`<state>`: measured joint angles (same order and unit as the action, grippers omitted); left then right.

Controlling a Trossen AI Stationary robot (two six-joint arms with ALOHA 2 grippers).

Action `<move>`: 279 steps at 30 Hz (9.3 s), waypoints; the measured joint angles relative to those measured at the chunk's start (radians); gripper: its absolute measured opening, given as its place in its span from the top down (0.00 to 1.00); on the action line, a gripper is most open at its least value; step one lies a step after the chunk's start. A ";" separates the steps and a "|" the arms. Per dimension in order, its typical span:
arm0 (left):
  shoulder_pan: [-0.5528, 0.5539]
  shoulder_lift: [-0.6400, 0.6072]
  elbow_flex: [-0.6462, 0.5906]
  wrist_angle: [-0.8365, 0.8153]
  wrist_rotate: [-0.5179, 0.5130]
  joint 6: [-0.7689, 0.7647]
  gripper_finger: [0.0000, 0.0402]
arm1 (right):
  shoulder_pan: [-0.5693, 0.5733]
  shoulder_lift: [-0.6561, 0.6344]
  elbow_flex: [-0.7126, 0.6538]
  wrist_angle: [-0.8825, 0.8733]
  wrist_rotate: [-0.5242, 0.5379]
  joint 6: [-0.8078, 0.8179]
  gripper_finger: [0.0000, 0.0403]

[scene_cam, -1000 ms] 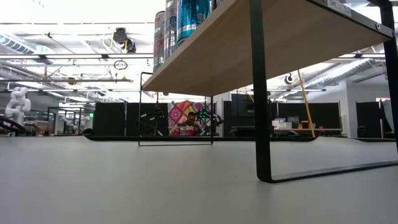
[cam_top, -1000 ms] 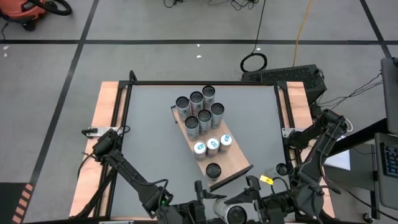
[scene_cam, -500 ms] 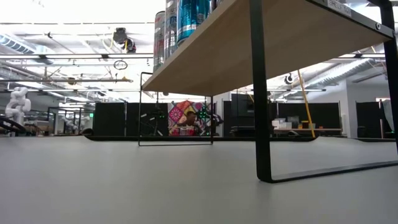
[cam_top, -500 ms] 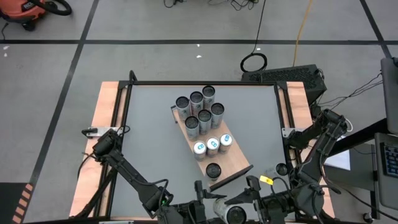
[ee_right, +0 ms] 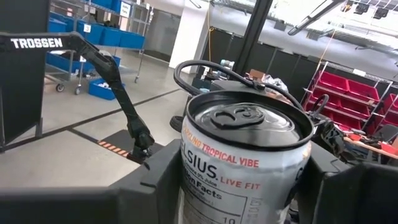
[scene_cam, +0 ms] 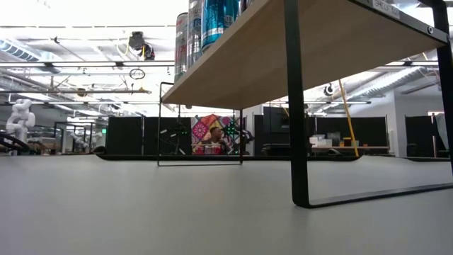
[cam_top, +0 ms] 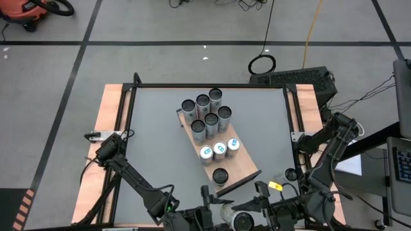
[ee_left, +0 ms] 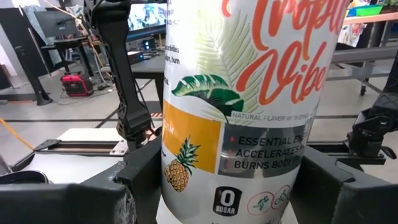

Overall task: Place canned beverage on shelf
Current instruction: Put the bottom white-yellow soda can on the shelf aligned with the other white-yellow soda can, then put the white-yellow soda can on the shelf aligned with the other white-yellow soda cans

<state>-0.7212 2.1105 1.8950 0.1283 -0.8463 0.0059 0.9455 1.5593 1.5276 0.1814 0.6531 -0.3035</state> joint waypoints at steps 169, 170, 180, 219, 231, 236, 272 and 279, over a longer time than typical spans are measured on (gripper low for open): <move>0.028 -0.248 0.000 -0.224 -0.020 0.175 0.11 | -0.289 -0.479 -0.661 -0.474 -0.238 0.509 0.62; 0.028 -0.248 0.000 -0.225 -0.020 0.172 0.11 | -0.289 -0.474 -0.661 -0.470 -0.238 0.509 0.63; 0.028 -0.248 0.000 -0.227 -0.020 0.163 0.11 | -0.289 -0.449 -0.661 -0.418 -0.238 0.503 0.74; 0.033 -0.226 0.000 -0.254 -0.020 0.130 0.11 | -0.148 -0.385 -0.287 -1.018 -0.240 0.864 0.81; 0.034 -0.203 0.000 -0.247 0.023 0.103 0.11 | -0.016 -0.288 -0.180 -1.449 -0.497 1.318 0.57; 0.034 -0.203 0.000 -0.239 0.023 0.091 0.11 | 0.022 -0.273 -0.180 -1.517 -0.524 1.392 0.42; 0.034 -0.199 0.000 -0.243 0.024 0.078 0.11 | 0.085 -0.296 -0.418 -1.541 -0.552 1.427 0.21; 0.034 -0.199 0.000 -0.242 0.024 0.078 0.11 | 0.084 -0.295 -0.439 -1.517 -0.549 1.418 0.22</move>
<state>-0.6872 1.9114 1.8950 -0.1139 -0.8223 0.0841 1.0294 1.2640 1.0889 -1.3355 0.1038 1.1141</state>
